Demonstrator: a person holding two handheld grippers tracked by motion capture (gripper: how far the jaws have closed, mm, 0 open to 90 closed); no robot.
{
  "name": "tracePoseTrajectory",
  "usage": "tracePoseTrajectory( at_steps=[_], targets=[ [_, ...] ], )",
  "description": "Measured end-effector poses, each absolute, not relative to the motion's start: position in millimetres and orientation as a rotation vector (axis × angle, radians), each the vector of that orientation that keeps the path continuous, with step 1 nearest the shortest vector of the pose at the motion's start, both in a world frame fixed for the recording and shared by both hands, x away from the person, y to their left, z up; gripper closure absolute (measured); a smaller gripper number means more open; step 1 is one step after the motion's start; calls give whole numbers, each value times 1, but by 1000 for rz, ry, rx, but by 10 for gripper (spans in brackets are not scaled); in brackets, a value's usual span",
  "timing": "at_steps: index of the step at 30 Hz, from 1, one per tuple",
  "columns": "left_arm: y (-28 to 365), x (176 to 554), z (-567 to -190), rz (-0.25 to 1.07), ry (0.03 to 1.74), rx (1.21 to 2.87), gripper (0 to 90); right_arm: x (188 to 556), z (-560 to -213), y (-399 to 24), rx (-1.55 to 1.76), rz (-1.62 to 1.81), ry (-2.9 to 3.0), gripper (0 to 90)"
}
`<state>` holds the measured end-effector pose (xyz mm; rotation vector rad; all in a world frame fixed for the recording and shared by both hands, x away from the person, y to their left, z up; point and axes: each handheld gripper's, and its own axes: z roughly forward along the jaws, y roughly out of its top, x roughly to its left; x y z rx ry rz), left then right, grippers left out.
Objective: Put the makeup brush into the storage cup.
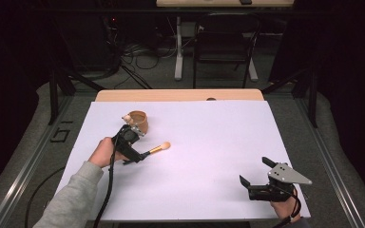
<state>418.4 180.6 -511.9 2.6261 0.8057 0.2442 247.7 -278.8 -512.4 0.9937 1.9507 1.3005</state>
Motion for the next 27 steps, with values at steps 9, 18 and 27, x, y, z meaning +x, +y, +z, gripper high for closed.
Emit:
tracePoseTrajectory(
  at_steps=[9, 18, 27],
  targets=[
    [174, 422, -518, 206, 775, 2679, 329, 248, -513, -278, 991, 1297, 1953, 0],
    [169, 429, -520, 148, 770, 2711, 502, 249, -513, -278, 992, 1288, 1961, 0],
    [160, 436, -525, 82, 773, 2775, 624, 249, -514, -277, 998, 1280, 1963, 0]
  ],
)
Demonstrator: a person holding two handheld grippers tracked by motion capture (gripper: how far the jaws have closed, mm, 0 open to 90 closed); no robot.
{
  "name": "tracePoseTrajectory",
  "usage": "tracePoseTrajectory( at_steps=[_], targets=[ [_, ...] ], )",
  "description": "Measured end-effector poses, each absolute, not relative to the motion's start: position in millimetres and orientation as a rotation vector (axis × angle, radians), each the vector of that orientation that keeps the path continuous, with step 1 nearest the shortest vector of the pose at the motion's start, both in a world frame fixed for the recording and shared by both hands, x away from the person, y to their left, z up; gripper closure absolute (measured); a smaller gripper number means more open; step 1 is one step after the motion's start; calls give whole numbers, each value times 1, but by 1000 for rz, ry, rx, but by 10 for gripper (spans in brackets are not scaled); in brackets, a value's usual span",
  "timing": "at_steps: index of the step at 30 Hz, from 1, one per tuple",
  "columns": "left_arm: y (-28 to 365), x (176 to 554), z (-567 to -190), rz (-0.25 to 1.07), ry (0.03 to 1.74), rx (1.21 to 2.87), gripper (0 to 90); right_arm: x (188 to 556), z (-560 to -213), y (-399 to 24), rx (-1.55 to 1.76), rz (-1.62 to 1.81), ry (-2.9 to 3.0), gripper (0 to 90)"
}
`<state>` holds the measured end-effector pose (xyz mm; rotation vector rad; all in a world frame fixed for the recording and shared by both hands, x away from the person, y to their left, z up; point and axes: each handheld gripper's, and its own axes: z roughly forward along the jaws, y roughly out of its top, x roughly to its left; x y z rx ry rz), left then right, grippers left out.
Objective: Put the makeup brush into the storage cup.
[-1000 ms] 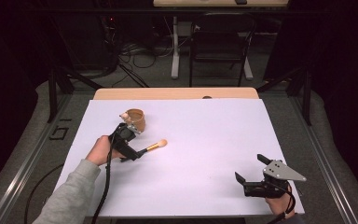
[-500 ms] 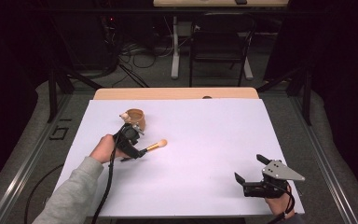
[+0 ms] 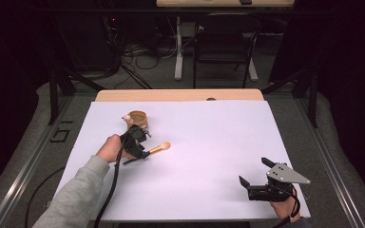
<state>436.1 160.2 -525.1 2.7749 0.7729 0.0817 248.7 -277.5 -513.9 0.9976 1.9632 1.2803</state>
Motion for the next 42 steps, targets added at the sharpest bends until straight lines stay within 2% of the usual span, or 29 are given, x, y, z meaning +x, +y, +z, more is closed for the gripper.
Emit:
tracePoseTrajectory(
  at_steps=[11, 23, 26, 42],
  targets=[
    [156, 438, -526, 65, 774, 2816, 707, 249, -514, -277, 999, 1269, 1964, 0],
    [151, 442, -525, 46, 779, 2859, 741, 249, -514, -277, 998, 1267, 1968, 1],
    [151, 441, -525, 51, 770, 2855, 779, 249, -514, -277, 999, 1265, 1970, 2],
    [157, 435, -517, 104, 750, 2794, 782, 249, -514, -278, 999, 1265, 1966, 3]
  ],
)
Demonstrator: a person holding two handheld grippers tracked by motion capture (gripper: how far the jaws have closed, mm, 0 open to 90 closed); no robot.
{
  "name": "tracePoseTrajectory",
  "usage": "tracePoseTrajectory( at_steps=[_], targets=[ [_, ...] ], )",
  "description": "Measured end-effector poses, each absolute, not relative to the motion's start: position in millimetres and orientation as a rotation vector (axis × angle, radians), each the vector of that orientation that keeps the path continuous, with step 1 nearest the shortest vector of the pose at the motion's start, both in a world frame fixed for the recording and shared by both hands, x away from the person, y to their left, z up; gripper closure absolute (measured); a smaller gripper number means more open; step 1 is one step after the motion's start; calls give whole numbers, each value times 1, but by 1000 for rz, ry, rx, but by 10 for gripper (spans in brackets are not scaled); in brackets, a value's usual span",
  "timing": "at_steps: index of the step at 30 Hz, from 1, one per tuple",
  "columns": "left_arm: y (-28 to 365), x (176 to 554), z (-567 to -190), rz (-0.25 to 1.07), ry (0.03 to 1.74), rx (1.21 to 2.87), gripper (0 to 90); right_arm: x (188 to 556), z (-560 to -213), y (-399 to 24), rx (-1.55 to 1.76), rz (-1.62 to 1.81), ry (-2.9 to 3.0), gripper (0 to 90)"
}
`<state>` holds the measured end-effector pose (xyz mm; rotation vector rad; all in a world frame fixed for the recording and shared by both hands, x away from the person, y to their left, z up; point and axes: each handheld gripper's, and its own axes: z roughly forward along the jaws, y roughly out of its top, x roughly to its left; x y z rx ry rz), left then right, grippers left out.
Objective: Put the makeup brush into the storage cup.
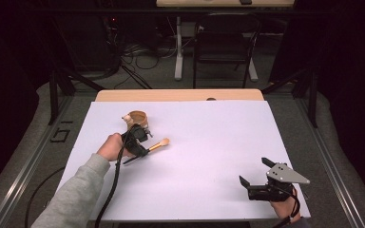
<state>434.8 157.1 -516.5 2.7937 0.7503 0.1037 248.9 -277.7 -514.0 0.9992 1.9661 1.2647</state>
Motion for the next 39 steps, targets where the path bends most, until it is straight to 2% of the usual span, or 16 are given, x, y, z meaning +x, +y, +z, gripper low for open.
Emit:
tracePoseTrajectory(
  at_steps=[39],
  targets=[
    [178, 409, -496, 267, 779, 2478, 782, 249, -513, -279, 1001, 1271, 1957, 0]
  ],
)
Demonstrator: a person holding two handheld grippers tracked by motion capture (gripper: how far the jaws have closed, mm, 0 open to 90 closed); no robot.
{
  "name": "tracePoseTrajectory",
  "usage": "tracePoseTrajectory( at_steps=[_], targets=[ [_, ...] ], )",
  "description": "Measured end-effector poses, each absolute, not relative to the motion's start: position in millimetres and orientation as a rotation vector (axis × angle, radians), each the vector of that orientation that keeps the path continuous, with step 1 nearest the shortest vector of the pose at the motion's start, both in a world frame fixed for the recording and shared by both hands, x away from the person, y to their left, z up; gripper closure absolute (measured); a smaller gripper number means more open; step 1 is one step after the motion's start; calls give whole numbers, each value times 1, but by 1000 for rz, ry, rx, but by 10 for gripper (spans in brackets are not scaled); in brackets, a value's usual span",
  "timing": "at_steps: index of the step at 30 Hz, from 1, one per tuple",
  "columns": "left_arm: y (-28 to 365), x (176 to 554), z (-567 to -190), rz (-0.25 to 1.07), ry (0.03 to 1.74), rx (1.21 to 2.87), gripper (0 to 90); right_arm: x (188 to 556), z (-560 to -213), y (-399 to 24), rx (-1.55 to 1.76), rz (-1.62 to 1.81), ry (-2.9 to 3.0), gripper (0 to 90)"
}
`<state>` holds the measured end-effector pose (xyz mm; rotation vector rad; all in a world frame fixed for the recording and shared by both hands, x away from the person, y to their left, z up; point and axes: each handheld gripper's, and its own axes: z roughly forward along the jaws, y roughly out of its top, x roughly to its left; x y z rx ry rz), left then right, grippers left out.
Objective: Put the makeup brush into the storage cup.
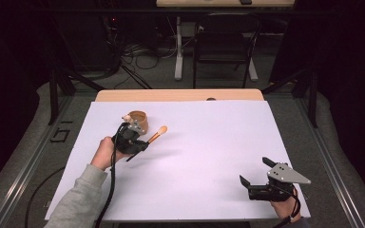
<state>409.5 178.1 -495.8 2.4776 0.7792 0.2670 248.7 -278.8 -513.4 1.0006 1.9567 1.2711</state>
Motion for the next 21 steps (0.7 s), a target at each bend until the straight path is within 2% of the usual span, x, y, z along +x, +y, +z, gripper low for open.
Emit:
tracePoseTrajectory(
  at_steps=[21],
  targets=[
    [187, 403, -494, 313, 799, 2361, 782, 248, -513, -279, 996, 1273, 1956, 0]
  ],
)
